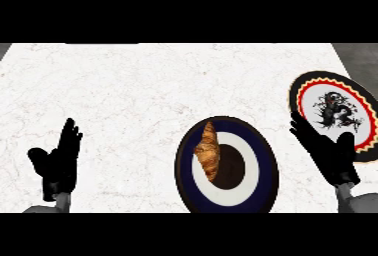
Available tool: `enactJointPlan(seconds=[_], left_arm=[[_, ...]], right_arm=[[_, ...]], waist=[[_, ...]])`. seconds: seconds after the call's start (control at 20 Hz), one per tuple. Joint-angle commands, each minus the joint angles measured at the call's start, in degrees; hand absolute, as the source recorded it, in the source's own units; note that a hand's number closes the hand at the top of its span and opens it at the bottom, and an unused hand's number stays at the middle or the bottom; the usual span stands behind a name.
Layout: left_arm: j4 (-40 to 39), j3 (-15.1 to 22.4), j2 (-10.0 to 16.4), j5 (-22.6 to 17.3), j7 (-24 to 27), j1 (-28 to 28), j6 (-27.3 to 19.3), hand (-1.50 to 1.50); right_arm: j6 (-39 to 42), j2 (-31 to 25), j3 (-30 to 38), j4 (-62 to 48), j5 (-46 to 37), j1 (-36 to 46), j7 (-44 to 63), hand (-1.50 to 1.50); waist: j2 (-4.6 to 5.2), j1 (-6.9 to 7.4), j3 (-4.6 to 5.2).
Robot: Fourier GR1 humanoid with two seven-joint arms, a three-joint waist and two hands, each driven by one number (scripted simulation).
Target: Pick the croissant from the plate and place it in the plate
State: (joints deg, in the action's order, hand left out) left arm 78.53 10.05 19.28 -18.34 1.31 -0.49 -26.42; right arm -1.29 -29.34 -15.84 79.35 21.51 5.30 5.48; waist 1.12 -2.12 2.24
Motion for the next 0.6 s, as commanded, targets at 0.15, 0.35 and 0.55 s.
enactJointPlan(seconds=[0.15,0.35,0.55], left_arm=[[-0.2,2.3,3.8,1.7,-2.8,-7.2,5.9,0.0],[-0.2,4.0,3.9,1.7,-2.5,-6.8,8.3,0.0],[-0.8,2.1,5.8,-0.3,-5.6,-10.1,12.4,0.0]], right_arm=[[3.7,2.8,-4.2,5.8,-4.2,14.0,-2.0,1.5],[4.1,-14.8,-8.6,8.3,-27.3,22.7,-5.4,1.5],[-11.9,7.6,-5.9,2.2,-22.8,13.0,-21.8,-1.5]], waist=[[-0.94,3.39,-2.28],[-3.5,4.16,-0.39],[-0.85,2.31,-2.32]])
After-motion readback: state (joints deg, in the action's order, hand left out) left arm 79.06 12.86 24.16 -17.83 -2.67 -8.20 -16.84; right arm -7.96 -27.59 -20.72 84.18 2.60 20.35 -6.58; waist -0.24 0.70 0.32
